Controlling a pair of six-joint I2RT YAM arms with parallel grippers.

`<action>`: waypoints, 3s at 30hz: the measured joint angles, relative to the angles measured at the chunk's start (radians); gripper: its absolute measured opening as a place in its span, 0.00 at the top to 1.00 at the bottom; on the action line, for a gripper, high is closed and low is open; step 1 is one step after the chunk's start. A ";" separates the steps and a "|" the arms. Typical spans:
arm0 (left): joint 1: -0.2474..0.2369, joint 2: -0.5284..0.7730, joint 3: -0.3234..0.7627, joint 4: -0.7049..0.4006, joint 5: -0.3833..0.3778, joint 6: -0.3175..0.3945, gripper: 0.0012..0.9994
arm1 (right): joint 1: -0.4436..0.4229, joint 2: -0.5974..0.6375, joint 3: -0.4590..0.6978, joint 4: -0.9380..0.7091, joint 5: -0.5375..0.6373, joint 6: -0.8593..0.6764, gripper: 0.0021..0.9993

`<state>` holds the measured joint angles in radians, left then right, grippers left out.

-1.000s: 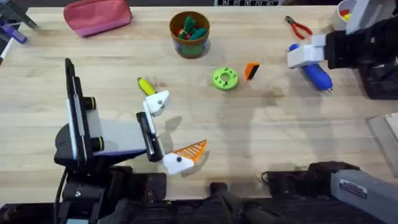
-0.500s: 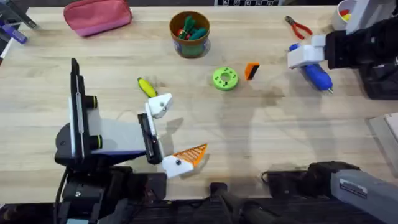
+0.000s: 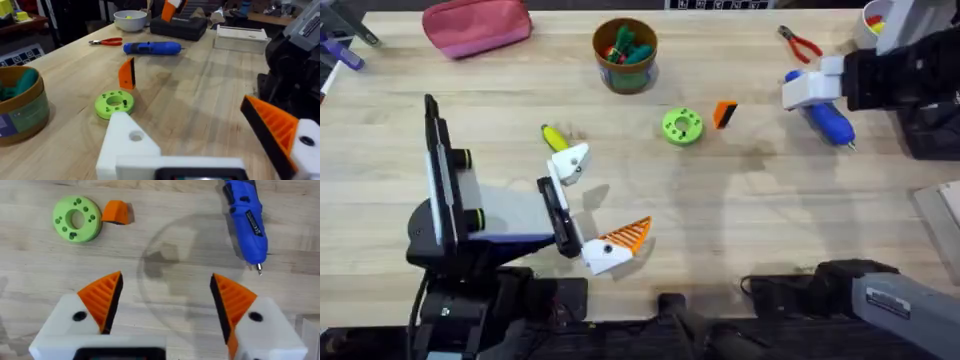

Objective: Pick up the gripper from the table and insert it into the empty holder that is missing its gripper. Then pick up a screw, insert it into the mounting hole, and use the screwdriver to tighten it. Finally, clean up the table by picking up the vegetable and placing it into the bucket.

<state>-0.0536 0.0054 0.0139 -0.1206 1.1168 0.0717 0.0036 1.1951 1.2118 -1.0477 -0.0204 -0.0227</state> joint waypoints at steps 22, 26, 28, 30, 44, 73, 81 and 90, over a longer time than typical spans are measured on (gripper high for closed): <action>0.000 0.000 0.000 0.001 -0.012 -0.001 0.01 | 0.000 0.000 0.000 0.000 0.000 0.000 0.01; 0.000 0.000 0.000 0.001 -0.013 -0.001 0.01 | 0.000 0.000 0.000 0.000 0.000 0.000 0.01; 0.000 0.000 0.000 0.001 -0.013 -0.001 0.01 | 0.000 0.000 0.000 0.000 0.000 0.000 0.01; 0.000 0.000 0.000 0.001 -0.013 -0.001 0.01 | 0.000 0.000 0.000 0.000 0.000 0.000 0.01; 0.000 0.000 0.000 0.001 -0.014 -0.001 0.01 | 0.000 0.000 0.000 0.000 -0.003 0.001 0.01; 0.000 0.000 0.000 0.001 -0.014 -0.001 0.01 | 0.251 0.375 0.218 0.003 0.003 0.182 0.01; 0.000 0.000 0.000 0.001 -0.014 -0.001 0.01 | 0.251 0.528 0.220 0.072 0.040 0.195 0.01; 0.000 0.000 0.000 0.001 -0.014 -0.001 0.01 | 0.252 0.600 0.220 0.133 0.102 0.199 0.02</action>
<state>-0.0536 0.0051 0.0139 -0.1192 1.1028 0.0704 0.2555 1.7953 1.4315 -0.9143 0.0817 0.1763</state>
